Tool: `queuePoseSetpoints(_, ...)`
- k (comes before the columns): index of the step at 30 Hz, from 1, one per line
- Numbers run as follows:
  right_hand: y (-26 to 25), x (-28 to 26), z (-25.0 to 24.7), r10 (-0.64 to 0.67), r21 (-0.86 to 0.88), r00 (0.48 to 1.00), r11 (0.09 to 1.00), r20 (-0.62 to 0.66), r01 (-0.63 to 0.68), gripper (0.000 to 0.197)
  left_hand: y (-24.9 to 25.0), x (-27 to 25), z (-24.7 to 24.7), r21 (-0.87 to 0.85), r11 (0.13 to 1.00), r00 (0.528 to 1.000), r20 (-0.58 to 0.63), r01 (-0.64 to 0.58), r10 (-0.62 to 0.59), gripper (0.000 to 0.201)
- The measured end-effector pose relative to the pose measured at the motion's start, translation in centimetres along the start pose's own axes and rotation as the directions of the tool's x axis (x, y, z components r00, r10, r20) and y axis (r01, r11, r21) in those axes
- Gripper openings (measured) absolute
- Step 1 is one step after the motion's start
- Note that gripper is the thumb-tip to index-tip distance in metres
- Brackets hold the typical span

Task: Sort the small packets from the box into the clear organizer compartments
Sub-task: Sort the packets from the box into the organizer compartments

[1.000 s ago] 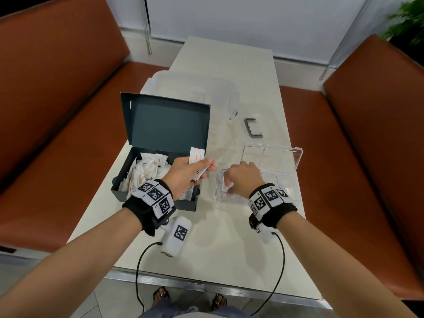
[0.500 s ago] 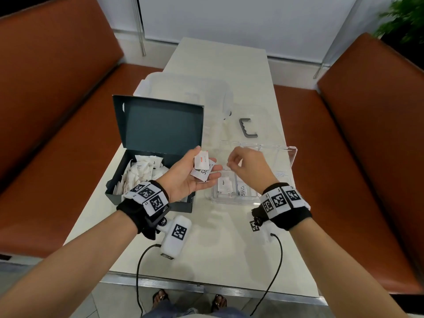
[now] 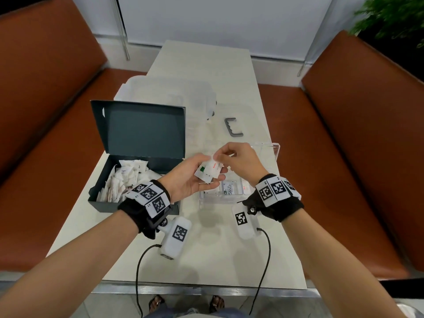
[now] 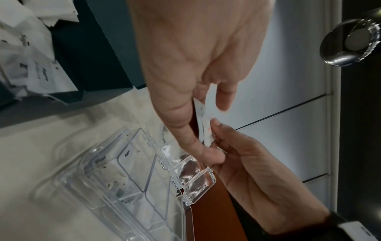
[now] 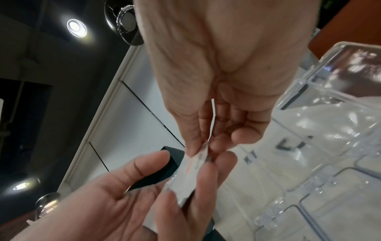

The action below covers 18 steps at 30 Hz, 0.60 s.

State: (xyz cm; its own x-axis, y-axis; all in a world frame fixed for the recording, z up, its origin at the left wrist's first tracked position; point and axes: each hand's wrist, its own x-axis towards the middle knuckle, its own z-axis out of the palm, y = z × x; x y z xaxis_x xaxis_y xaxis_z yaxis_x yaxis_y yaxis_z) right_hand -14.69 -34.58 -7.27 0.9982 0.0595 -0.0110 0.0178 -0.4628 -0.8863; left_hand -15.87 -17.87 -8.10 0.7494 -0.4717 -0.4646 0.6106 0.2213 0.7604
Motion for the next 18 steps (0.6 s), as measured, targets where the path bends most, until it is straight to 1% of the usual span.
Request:
queuePoseSetpoints(2,0.1,0.0,-1.1,0.023,0.018,1.0,1.0,0.0,-0.023,0.006,-0.3,0.4,0.5,0.044,0.998,0.998,-0.032,-0.048,0.049,0.025)
queuePoseSetpoints(5,0.4,-0.4,-3.0,0.079,0.126,0.997,0.989,0.02,-0.081,0.011,-0.6,1.1,1.4,0.06,0.993,0.99,-0.091,-0.104,0.109,0.015)
queuePoseSetpoints(8,1.2,-0.9,-4.7,0.144,0.207,0.989,0.967,0.047,-0.15,0.02,-0.8,2.1,2.7,0.064,0.988,0.985,-0.091,-0.143,0.148,0.012)
queuePoseSetpoints(10,2.0,-1.2,-5.6,0.174,0.243,0.984,0.954,0.034,-0.177,0.021,-1.1,2.7,3.8,0.073,0.986,0.984,-0.084,-0.149,0.154,0.01)
queuePoseSetpoints(13,3.2,-1.4,-6.8,0.195,0.283,0.981,0.942,-0.019,-0.182,0.017,-1.6,3.5,5.4,0.099,0.983,0.983,-0.089,-0.154,0.163,0.009)
queuePoseSetpoints(15,4.1,-1.2,-7.8,0.207,0.23,0.973,0.957,-0.105,-0.179,0.013,-1.9,4.0,6.0,0.142,0.977,0.977,-0.121,-0.157,0.174,0.012)
queuePoseSetpoints(17,5.3,-0.8,-8.4,0.208,0.067,0.961,0.978,-0.182,-0.199,0.009,-2.1,4.2,6.1,0.205,0.966,0.965,-0.174,-0.159,0.195,0.017)
queuePoseSetpoints(18,5.9,-0.6,-8.3,0.207,-0.039,0.962,0.975,-0.18,-0.217,0.008,-2.2,4.3,6.0,0.224,0.961,0.959,-0.197,-0.159,0.205,0.018)
